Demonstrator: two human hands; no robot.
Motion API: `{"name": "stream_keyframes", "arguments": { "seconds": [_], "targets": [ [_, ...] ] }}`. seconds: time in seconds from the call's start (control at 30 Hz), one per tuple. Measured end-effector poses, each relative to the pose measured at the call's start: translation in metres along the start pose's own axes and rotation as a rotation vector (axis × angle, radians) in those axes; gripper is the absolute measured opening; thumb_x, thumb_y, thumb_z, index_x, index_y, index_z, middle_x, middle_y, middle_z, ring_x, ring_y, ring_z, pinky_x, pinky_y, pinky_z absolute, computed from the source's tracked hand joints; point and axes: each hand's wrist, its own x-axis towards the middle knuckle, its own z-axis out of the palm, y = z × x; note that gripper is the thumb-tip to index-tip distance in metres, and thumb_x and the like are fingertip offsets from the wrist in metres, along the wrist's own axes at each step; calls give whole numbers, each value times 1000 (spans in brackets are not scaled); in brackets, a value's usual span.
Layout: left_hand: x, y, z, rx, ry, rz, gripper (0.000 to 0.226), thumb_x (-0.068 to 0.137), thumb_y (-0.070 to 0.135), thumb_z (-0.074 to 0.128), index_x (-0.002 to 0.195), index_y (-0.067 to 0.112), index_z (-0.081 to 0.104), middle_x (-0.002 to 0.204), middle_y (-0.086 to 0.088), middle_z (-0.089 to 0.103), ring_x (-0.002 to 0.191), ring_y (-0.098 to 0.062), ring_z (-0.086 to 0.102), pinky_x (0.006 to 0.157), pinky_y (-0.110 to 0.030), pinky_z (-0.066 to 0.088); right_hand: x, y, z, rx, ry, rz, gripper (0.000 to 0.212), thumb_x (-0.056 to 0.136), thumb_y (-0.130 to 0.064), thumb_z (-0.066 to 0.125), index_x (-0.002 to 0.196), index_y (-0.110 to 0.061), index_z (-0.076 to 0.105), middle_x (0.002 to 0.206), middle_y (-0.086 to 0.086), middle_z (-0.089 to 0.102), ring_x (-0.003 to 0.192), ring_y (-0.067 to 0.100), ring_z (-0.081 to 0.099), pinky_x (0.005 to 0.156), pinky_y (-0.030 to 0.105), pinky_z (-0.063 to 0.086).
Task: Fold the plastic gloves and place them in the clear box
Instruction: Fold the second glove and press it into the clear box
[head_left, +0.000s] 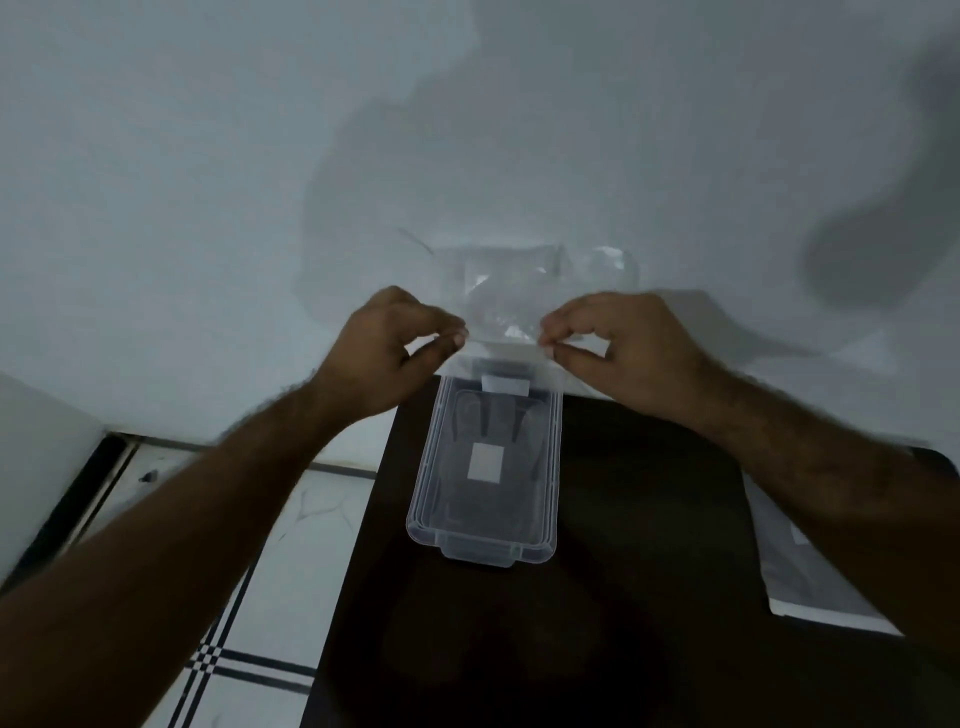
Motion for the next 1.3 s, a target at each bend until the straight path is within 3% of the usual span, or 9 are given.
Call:
{"name": "stream_keyframes", "arguments": {
  "seconds": [0.1, 0.2, 0.33, 0.5, 0.63, 0.87, 0.97, 1.1, 1.3],
  "targets": [
    [-26, -10, 28, -15, -45, -37, 30, 102, 39, 63, 113, 20, 83, 108, 8, 82, 93, -21, 61, 79, -46, 56, -18, 9, 25, -23, -106, 25, 16, 94, -18, 77, 109, -17, 81, 108, -5, 80, 99, 9, 73, 94, 40, 60],
    [-44, -18, 47, -30, -76, -51, 33, 102, 41, 60, 110, 19, 83, 102, 7, 82, 91, -18, 59, 76, -42, 55, -31, 14, 46, -76, -212, 38, 17, 96, -21, 73, 111, -21, 81, 110, -7, 79, 99, 10, 71, 94, 35, 57],
    [-66, -28, 69, -26, -166, -24, 31, 100, 39, 61, 106, 19, 84, 105, 9, 82, 94, -2, 48, 83, -9, 38, -50, 18, 74, -141, -339, 62, 19, 97, -25, 68, 111, -22, 80, 109, -7, 79, 98, 10, 69, 88, 30, 54],
    [-89, -37, 94, 28, -325, -76, 29, 99, 43, 63, 105, 24, 84, 101, 9, 80, 96, -13, 60, 81, -34, 54, -71, 27, 107, -163, -419, 117, 22, 99, -28, 62, 108, -19, 80, 104, -3, 79, 95, 15, 70, 83, 31, 54],
    [-98, -41, 105, 102, -455, -134, 29, 97, 49, 63, 107, 30, 83, 104, 8, 79, 102, -17, 61, 88, -42, 53, -86, 36, 130, -206, -445, 105, 30, 100, -33, 51, 101, -19, 77, 90, -1, 77, 83, 17, 69, 78, 40, 57],
    [-106, -35, 114, 288, -611, -59, 26, 97, 42, 61, 108, 34, 83, 102, 13, 78, 115, -20, 58, 101, -44, 35, -98, 36, 159, -374, -571, -102, 25, 98, -25, 51, 92, -14, 73, 80, 6, 72, 72, 25, 69, 76, 44, 59],
    [-103, -31, 115, 378, -703, -34, 23, 100, 42, 63, 111, 36, 82, 119, 13, 77, 137, -19, 52, 114, -47, 27, -96, 30, 167, -479, -690, -127, 15, 97, -22, 66, 103, -12, 74, 92, 10, 76, 85, 28, 74, 88, 49, 61],
    [-101, -32, 123, 505, -850, 35, 22, 100, 47, 62, 111, 40, 80, 126, 14, 76, 151, -21, 45, 125, -57, 11, -92, 23, 176, -590, -777, -114, 28, 98, -25, 69, 123, -13, 69, 115, 12, 74, 108, 32, 72, 104, 51, 54],
    [-101, -30, 131, 586, -988, 69, 25, 102, 46, 60, 119, 38, 77, 129, 14, 76, 155, -23, 40, 123, -67, -16, -80, 17, 178, -532, -867, -22, 29, 98, -27, 68, 123, -13, 68, 110, 9, 72, 102, 27, 71, 92, 41, 57]
  ]
}}
